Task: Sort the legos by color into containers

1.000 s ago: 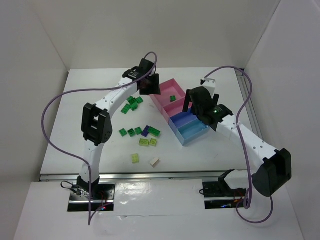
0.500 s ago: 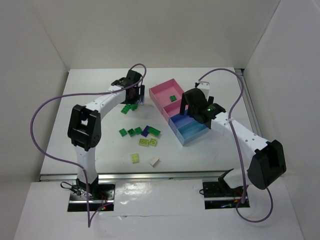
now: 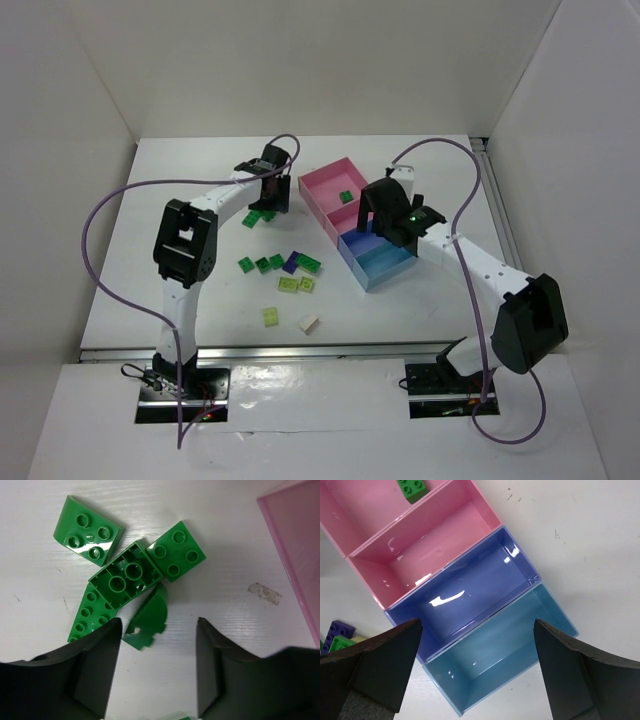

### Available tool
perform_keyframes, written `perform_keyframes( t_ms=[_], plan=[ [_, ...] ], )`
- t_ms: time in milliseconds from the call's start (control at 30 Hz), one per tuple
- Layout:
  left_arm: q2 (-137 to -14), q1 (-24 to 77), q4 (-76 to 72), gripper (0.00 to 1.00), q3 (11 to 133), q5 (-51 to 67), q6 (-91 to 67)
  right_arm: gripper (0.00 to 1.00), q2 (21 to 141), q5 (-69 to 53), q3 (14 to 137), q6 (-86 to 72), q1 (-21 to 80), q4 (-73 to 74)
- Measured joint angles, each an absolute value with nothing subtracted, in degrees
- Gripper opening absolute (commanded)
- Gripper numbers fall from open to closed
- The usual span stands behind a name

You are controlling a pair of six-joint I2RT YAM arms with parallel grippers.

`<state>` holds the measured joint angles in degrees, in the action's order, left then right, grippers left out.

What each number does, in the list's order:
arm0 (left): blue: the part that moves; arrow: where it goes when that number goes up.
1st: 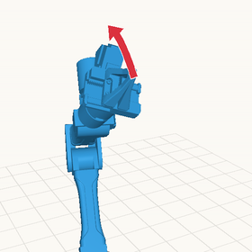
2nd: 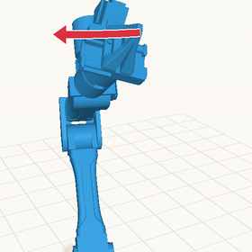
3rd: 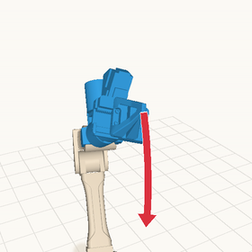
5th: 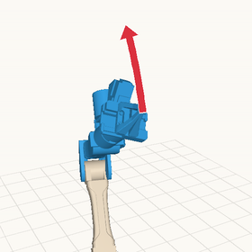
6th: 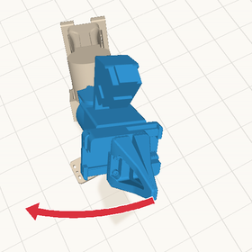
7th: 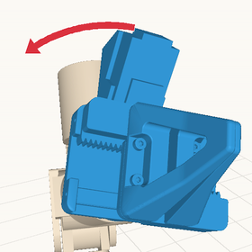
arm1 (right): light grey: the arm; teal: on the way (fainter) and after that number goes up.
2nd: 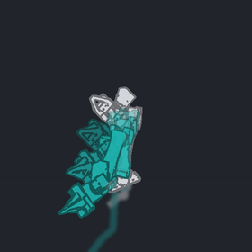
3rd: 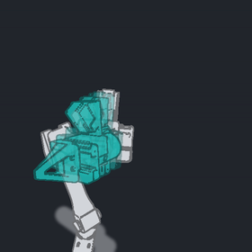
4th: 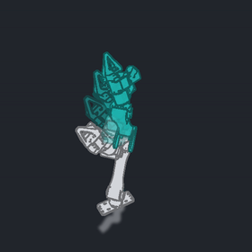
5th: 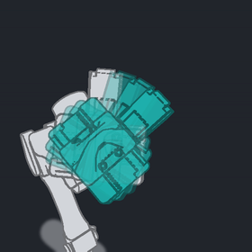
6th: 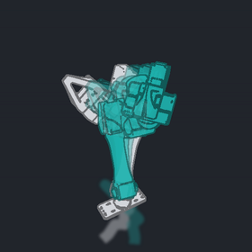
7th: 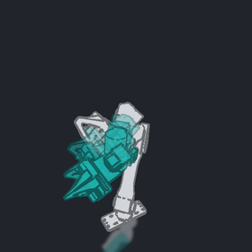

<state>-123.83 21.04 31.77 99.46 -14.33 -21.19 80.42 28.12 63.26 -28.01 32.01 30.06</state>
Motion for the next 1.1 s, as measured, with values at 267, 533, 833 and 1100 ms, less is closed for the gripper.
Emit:
perform_keyframes(
  t_ms=[267, 533, 833, 1100],
  plan=[
    [-124.5, 21.0, 32.2, 0.28, 99.9, -13.6, -21.8, 1.00, 81.3, 28.0, 63.3, -28.0, 32.0, 30.1],
    [-124.1, 21.0, 32.8, 0.08, 99.9, -11.4, -22.8, 1.00, 82.0, 28.0, 63.3, -28.0, 32.0, 30.1],
    [-118.7, 21.2, 34.6, 0.10, 103.6, -4.0, -26.1, 1.00, 82.1, 28.3, 63.3, -28.3, 32.0, 30.0],
    [-125.3, 24.6, 35.0, 0.70, 124.7, -0.2, -28.9, 1.00, 81.5, 29.6, 63.3, -28.7, 32.0, 30.2]
  ],
)
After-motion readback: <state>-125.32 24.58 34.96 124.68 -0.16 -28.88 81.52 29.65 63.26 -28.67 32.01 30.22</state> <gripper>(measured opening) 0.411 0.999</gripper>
